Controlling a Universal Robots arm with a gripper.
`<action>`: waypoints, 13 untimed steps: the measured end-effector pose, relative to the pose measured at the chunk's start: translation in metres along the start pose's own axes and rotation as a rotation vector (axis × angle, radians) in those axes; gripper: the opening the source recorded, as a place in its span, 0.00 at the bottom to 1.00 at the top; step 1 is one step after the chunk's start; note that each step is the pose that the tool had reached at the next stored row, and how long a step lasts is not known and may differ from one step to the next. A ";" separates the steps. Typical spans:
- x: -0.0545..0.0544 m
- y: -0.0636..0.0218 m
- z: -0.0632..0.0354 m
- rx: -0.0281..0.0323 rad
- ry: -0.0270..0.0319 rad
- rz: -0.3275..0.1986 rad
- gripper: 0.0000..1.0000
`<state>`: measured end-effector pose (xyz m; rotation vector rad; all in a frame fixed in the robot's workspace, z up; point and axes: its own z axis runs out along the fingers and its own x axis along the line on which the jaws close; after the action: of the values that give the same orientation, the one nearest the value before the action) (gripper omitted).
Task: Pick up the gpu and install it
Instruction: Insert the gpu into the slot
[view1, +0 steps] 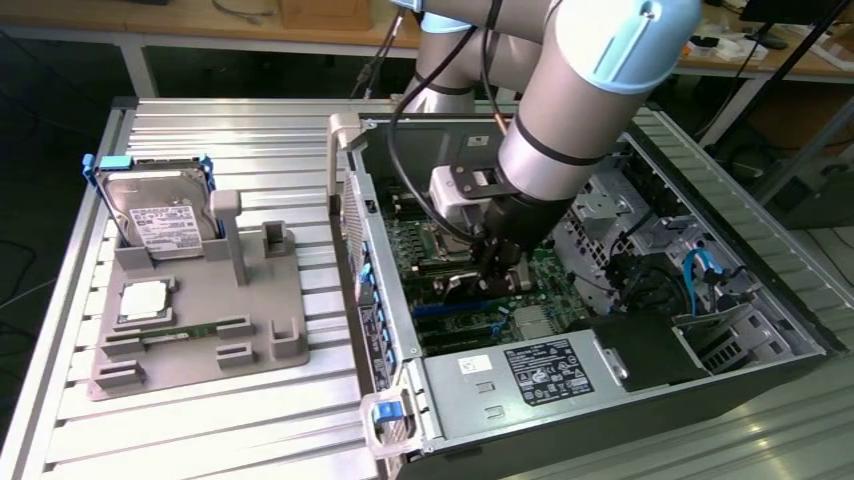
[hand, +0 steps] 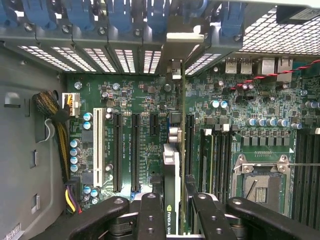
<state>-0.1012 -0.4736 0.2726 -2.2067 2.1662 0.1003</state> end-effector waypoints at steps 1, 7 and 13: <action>0.000 0.0000 0.0016 -0.0001 0.0002 0.000 0.27; -0.002 0.0001 0.0054 0.0000 0.0001 0.000 0.27; -0.006 0.0033 0.0065 0.0017 0.0000 0.000 0.27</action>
<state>-0.1047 -0.4675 0.2666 -2.2059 2.1654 0.0984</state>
